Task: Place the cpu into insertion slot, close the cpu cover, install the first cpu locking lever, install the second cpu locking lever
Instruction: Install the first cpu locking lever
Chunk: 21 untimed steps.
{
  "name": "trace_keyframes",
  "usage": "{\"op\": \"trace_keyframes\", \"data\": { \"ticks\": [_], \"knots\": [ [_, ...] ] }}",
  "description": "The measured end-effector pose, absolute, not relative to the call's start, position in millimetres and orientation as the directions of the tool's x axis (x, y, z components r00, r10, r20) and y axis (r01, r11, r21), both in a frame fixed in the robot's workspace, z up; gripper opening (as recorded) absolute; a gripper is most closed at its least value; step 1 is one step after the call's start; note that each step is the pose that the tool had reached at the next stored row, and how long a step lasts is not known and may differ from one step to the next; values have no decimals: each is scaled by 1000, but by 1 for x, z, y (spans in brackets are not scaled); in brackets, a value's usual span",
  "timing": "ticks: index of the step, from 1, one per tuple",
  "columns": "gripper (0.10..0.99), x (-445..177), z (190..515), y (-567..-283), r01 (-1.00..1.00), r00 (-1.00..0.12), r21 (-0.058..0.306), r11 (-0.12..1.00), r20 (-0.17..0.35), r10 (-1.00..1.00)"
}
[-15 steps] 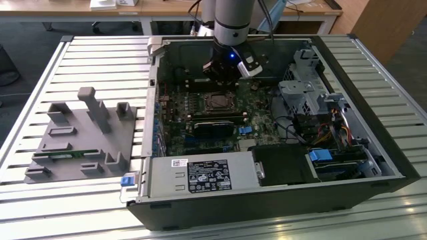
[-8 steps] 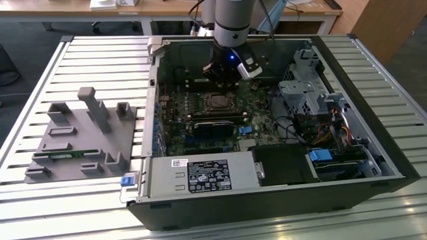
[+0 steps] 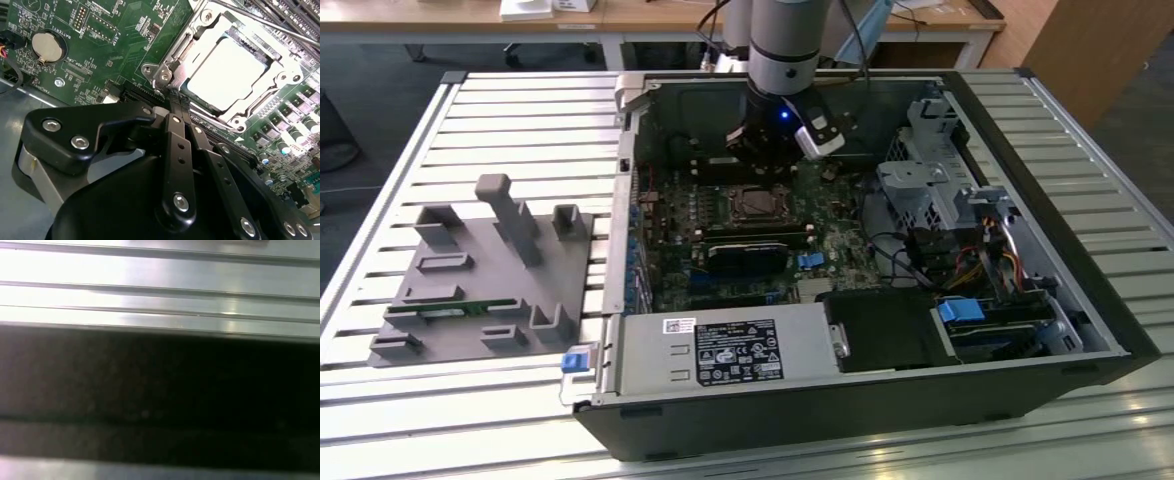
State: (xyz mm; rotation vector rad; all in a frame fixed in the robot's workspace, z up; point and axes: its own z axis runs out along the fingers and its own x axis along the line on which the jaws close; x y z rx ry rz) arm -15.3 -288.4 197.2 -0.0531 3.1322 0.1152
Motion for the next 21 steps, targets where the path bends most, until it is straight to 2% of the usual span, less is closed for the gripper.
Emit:
{"op": "trace_keyframes", "data": {
  "ticks": [6, 21],
  "knots": [
    [106, -15, 210, -288, -34, -999, 74, 997, -8, -34],
    [106, -15, 210, -294, -34, -999, 74, 997, -8, -34]
  ]
}}
